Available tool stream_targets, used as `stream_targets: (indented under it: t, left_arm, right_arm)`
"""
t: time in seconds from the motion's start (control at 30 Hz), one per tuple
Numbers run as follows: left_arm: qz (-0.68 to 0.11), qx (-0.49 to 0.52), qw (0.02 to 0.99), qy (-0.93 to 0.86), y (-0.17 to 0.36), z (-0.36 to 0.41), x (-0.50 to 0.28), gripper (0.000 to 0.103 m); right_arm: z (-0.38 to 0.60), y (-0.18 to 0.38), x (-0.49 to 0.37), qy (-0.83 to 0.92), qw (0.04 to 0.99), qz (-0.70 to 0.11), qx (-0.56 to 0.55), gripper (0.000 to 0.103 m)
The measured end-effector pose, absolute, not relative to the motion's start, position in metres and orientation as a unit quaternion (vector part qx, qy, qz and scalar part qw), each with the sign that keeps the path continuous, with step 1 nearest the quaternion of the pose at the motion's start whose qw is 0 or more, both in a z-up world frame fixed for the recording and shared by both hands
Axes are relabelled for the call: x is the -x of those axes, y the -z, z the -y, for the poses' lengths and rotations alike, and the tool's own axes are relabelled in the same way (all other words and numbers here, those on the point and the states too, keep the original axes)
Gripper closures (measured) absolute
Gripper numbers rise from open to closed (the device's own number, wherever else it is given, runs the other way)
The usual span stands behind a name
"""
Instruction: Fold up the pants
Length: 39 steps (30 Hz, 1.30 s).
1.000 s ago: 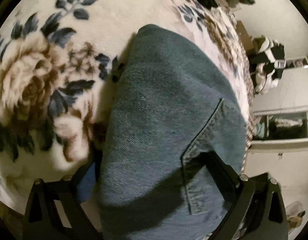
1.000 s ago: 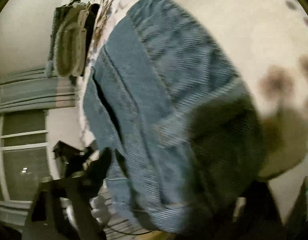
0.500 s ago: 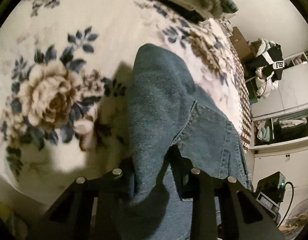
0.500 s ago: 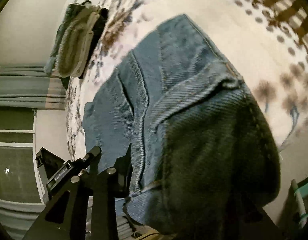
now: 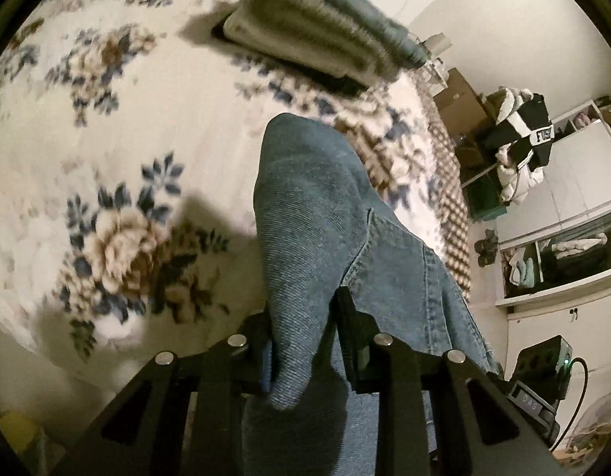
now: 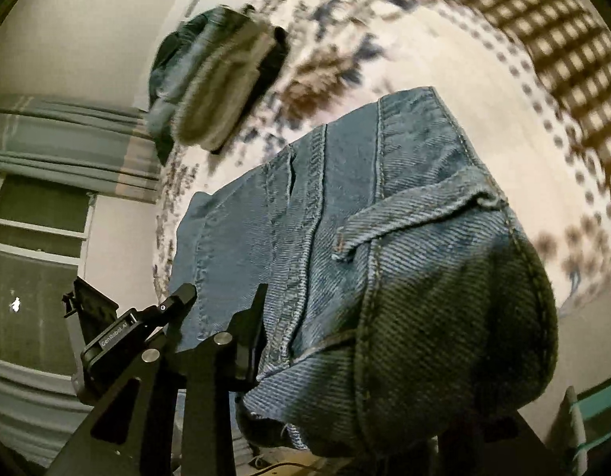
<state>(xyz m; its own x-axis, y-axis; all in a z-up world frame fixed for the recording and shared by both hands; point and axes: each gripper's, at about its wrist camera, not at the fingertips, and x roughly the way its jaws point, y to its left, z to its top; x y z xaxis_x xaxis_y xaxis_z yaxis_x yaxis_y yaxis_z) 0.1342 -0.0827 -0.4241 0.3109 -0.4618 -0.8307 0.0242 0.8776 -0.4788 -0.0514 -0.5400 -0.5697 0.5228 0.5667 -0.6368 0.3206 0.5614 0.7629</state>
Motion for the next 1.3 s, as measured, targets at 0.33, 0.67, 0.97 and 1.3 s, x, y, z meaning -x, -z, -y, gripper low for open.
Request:
stream_targets:
  t: [0.33, 0.67, 0.97, 1.3]
  left_arm:
    - [-0.522, 0.2, 0.809, 0.184, 0.337, 0.094, -0.224, 0.08]
    - [-0.48, 0.212, 0.826, 0.204, 0.274, 0.084, -0.406, 0.08]
    - [-0.471, 0.201, 0.839, 0.185, 0.3, 0.069, -0.557, 0.08]
    - [-0.531, 0.179, 0.816, 0.139, 0.371, 0.054, -0.59, 0.075]
  right_arm:
    - [0.557, 0.462, -0.043, -0.092, 0.783, -0.435, -0.435, 0.068]
    - [0.548, 0.382, -0.236, -0.093, 0.819, -0.383, -0.416, 0.068]
    - [0.535, 0.411, -0.423, -0.102, 0.822, -0.375, -0.417, 0.068]
    - [0.522, 0.5, -0.48, -0.089, 0.793, -0.449, -0.402, 0.064]
